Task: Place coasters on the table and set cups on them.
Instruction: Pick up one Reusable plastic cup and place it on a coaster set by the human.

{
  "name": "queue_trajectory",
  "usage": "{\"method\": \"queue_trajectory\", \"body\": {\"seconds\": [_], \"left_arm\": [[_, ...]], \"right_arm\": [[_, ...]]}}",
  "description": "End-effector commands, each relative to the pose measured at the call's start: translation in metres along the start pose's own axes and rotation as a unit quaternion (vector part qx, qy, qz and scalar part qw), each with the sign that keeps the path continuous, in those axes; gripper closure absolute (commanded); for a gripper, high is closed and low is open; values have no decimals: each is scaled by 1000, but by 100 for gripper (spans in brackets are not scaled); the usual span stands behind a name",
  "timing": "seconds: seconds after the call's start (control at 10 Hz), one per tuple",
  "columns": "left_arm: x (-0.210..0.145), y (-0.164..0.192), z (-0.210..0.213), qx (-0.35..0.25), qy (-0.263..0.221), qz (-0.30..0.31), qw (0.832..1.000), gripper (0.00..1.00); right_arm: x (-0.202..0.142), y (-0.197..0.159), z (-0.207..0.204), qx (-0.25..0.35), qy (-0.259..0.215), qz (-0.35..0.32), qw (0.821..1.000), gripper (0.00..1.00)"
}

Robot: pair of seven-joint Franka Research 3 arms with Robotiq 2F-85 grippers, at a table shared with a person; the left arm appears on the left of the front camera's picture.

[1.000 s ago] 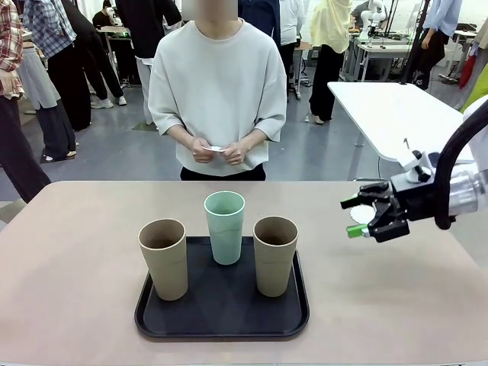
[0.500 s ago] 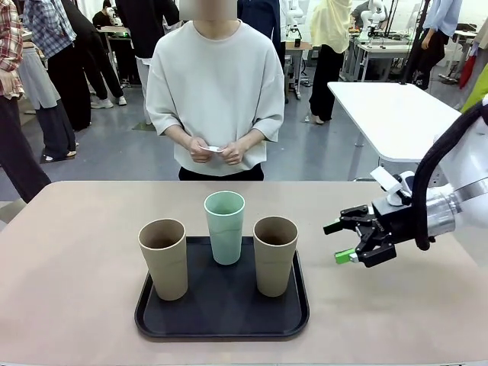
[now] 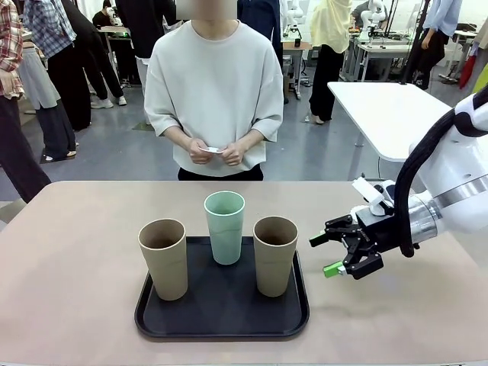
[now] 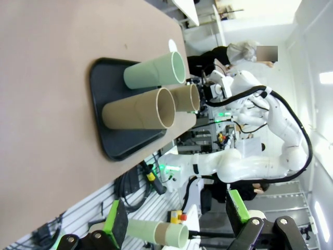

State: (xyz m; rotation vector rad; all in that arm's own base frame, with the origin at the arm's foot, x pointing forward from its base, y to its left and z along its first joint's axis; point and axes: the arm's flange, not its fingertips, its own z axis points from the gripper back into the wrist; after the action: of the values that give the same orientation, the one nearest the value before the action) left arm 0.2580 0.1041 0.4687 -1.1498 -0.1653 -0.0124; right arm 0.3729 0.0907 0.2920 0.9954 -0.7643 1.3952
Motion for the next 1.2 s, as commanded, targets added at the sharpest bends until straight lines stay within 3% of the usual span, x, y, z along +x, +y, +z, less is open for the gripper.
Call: {"method": "queue_trajectory", "body": {"seconds": [0.0, 0.5, 0.7, 1.1], "left_arm": [[-1, 0, 1, -5, -2, -3, 1000, 0], [-1, 0, 1, -5, -2, -3, 1000, 0], [-1, 0, 1, -5, -2, -3, 1000, 0], [-1, 0, 1, -5, -2, -3, 1000, 0]], "right_arm": [[2, 6, -4, 27, -24, 10, 999, 0], [5, 4, -5, 21, -20, 3, 1000, 0], [3, 1, -23, 19, -21, 57, 998, 0], [3, -5, -38, 21, -30, 73, 997, 0]]}}
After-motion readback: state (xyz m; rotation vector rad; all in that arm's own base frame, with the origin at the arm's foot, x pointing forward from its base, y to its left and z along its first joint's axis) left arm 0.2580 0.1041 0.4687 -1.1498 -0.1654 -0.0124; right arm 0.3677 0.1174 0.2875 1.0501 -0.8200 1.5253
